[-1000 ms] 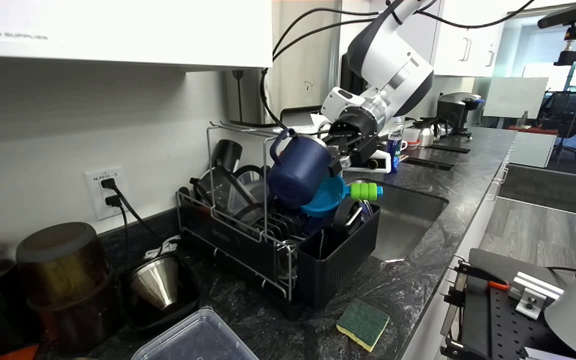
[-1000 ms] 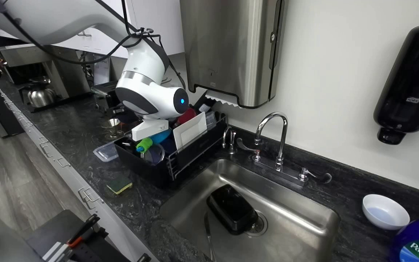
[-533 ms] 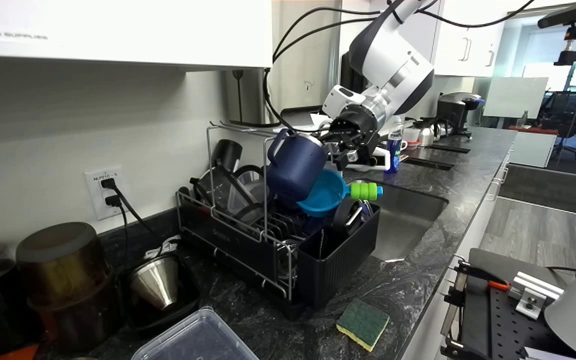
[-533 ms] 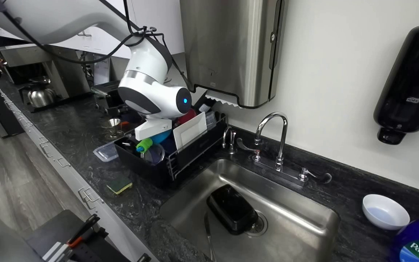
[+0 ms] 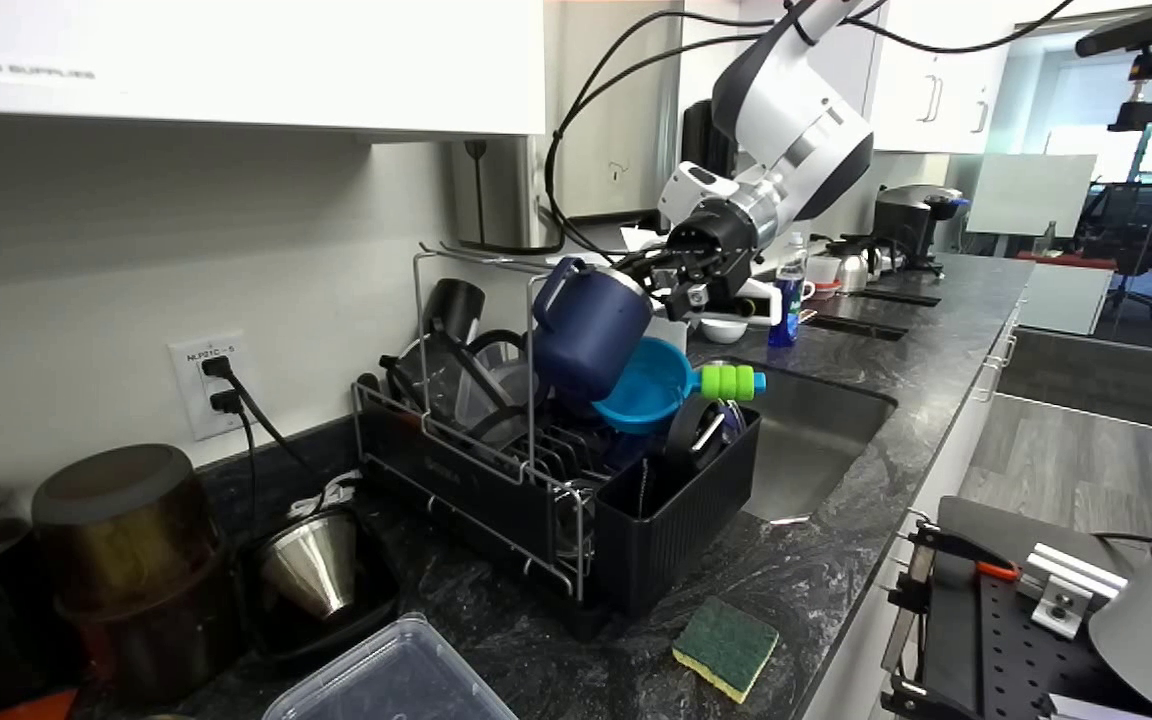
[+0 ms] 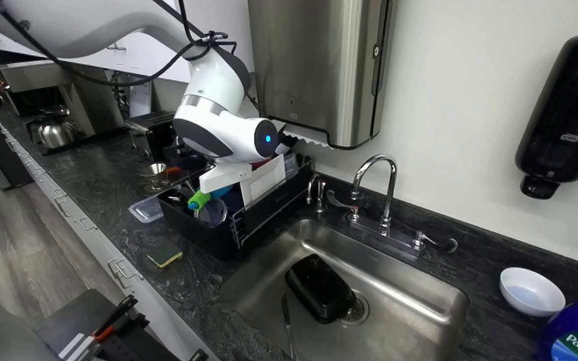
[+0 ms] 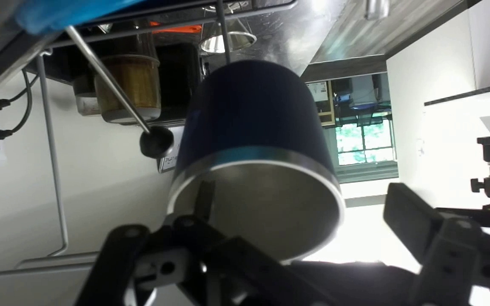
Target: Take the mug from the sink and put it on the dish rack
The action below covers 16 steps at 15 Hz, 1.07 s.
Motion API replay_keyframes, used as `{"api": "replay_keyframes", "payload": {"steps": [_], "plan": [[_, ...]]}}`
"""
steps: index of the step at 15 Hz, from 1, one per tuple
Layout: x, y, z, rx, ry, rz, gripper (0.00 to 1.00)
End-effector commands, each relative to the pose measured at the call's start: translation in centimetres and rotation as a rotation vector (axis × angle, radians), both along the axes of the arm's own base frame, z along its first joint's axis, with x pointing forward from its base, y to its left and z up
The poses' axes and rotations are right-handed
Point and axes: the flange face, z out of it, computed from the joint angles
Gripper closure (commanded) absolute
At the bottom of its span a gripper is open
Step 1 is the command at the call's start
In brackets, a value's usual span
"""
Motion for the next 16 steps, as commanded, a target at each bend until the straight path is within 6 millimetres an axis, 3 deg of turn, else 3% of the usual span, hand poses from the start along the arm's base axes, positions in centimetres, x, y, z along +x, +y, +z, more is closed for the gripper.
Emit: {"api": "replay_keyframes", "payload": {"steps": [1, 9, 16], "plan": [[0.4, -1.6, 0.1, -0.026, -0.029, -0.017, 0.0], [0.6, -7.2, 2.3, -0.058, -0.048, -0.095, 0.0], [-1.1, -14.4, 5.9, -0.1, -0.077, -0.156, 0.0]]}}
